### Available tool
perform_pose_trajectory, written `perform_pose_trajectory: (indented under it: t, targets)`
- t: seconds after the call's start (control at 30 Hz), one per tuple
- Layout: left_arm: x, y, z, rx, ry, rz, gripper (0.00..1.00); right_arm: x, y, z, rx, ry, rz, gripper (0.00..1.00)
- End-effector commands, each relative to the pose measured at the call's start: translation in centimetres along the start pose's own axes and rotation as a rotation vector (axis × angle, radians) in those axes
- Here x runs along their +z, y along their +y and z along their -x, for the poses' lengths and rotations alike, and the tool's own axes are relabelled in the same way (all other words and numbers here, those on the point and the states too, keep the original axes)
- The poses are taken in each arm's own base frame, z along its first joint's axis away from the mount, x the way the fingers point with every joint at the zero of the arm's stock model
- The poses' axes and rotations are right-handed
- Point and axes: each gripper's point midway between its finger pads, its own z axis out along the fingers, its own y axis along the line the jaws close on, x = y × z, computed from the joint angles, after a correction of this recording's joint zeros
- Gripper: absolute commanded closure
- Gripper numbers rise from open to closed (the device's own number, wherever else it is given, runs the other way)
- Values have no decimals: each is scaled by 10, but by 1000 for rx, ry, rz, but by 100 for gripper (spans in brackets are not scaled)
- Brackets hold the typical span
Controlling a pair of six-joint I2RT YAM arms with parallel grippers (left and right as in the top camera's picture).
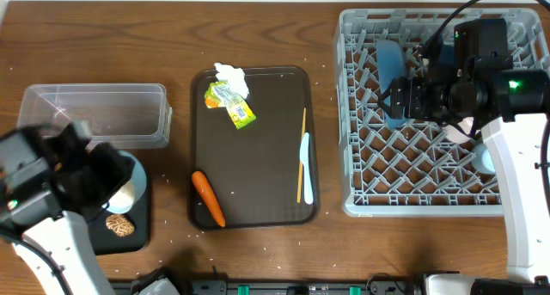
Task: Sort waste into correct bins and load items into the dishwasher rack
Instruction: 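Tip the bowl over the black tray to pour out the rice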
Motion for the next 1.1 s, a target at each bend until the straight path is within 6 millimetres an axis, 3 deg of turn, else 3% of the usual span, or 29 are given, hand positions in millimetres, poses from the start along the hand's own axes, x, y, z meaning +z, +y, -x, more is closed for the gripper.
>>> perform_pose_trajectory:
  t: [0.0,0.17,0.27,0.47,0.6,0.83,1.07]
  targets:
    - [3,2,3,-14,-29,-208,94,3,1,0,5,8,-2,18]
    - [4,35,19,-136,-168,-359,94,3,1,0,5,8,-2,17]
    - [-7,39,27,-123,-279,-518,94,3,1,0,9,8,-2,16]
    - [-15,65,24,-167,-408,-586,94,3,1,0,17,8,-2,16]
    - [-25,66,21,-136,-518,-701,94,3,1,0,17,8,-2,16]
    - [-6,86,14,-192,-512,-708,94,3,1,0,17,8,-2,16]
    - [4,93,12,-243,-488,-726,94,3,1,0,17,7,-2,15]
